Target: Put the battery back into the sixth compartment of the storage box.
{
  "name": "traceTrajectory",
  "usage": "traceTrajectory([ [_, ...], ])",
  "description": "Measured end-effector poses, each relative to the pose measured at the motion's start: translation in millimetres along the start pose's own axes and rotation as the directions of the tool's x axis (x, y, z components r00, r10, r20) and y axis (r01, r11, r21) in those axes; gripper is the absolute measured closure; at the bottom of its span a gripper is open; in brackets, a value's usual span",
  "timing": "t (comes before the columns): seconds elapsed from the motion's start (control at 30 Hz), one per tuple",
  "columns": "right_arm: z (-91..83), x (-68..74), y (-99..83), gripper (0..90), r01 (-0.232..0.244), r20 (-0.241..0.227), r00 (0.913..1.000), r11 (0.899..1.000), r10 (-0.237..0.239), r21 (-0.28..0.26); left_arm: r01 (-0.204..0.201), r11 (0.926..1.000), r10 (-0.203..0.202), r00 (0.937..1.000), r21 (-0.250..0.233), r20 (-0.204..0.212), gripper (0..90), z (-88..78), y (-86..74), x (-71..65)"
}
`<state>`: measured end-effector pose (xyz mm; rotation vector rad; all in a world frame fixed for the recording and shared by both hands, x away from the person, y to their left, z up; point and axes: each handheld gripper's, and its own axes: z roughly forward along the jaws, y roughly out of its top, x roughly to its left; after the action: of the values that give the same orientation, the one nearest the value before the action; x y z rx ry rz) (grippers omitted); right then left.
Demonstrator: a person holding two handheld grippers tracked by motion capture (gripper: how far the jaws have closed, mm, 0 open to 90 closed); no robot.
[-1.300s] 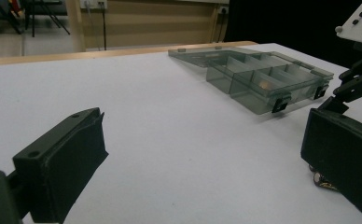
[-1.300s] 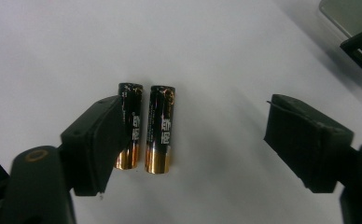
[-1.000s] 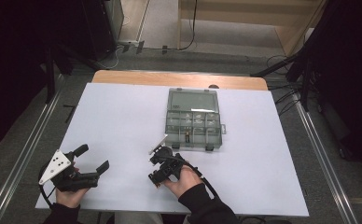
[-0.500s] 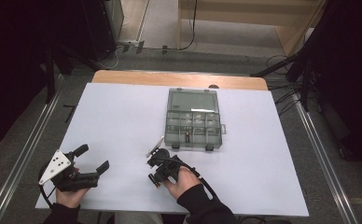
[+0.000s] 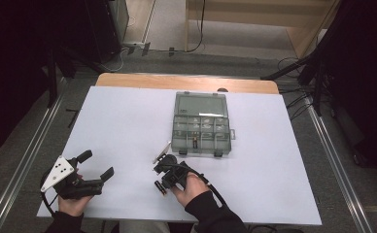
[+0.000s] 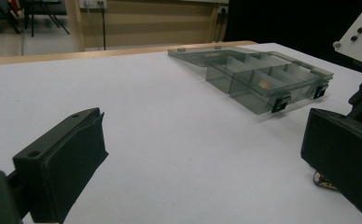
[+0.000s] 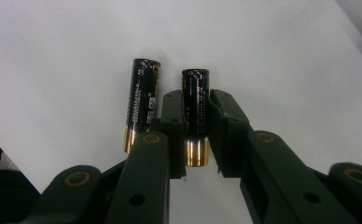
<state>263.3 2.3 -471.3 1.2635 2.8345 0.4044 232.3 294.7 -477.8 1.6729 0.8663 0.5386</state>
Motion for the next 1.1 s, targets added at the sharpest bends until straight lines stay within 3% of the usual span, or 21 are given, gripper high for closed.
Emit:
traceTrajectory([
  [0.27,-4.7,-2.8,-1.1,77.6,-0.003,-0.018,0.9998,1.000,0.003,-0.027,0.000,1.0000,0.000,1.0000,0.000,0.000,0.0,0.0,-0.1,-0.1],
  [0.4,-9.3,-7.8,-2.3,77.5,-0.032,-0.034,0.9990,0.998,0.031,-0.051,0.000,1.0000,0.000,1.0000,0.000,0.000,0.0,0.2,0.0,-0.3],
  [0.67,-24.1,-26.3,-6.2,77.5,-0.107,-0.074,0.9926,0.982,0.097,-0.154,0.001,1.0000,-0.001,1.0000,0.001,0.001,0.0,0.3,0.0,-0.3],
  [0.8,-29.5,-37.1,-10.7,77.5,-0.152,-0.102,0.9860,0.964,0.132,-0.220,0.002,1.0000,-0.002,1.0000,0.001,0.001,0.0,0.5,0.0,-0.5],
  [0.97,-33.5,-49.7,-17.5,77.5,-0.214,-0.140,0.9736,0.933,0.180,-0.289,0.002,1.0000,-0.002,1.0000,0.001,0.002,0.0,0.7,-0.2,-0.4],
  [1.1,-38.0,-60.4,-22.9,77.5,-0.262,-0.164,0.9622,0.903,0.218,-0.341,0.003,1.0000,-0.003,1.0000,0.002,0.003,0.0,0.7,-0.3,-0.5],
])
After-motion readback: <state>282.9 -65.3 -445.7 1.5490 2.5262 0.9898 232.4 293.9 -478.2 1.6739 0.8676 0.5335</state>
